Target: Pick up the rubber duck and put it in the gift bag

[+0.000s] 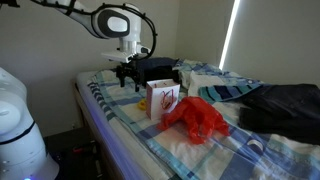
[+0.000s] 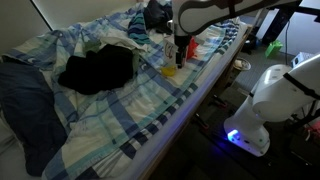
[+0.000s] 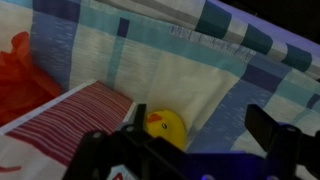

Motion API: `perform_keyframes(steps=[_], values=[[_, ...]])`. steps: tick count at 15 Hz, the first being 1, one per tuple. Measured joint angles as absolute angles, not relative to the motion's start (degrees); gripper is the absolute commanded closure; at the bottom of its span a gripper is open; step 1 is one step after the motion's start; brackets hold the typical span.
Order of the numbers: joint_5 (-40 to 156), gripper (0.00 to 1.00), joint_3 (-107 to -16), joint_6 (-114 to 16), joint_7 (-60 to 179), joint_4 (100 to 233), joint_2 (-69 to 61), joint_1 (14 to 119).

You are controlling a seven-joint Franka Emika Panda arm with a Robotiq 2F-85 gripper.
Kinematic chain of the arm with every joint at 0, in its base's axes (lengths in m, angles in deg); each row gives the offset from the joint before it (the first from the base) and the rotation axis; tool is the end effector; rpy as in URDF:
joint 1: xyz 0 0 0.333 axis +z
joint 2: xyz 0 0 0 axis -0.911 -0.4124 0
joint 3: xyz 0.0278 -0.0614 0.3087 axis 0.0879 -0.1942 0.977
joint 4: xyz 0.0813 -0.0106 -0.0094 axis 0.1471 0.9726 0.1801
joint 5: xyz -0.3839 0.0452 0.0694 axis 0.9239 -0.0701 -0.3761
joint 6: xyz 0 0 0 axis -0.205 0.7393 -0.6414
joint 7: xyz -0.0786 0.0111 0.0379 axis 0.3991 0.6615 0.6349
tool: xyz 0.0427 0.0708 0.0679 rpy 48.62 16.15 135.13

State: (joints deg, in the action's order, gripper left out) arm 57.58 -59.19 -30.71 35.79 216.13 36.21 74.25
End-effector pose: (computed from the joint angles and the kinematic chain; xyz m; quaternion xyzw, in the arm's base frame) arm 0.4063 0.0476 0.4374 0.9709 0.2382 -0.0200 0.0125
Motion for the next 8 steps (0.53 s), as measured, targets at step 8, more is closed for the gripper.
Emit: perform_keyframes(steps=[8], values=[[58.12, 0.00, -59.19, -31.78, 36.07, 216.47, 35.92, 74.23]])
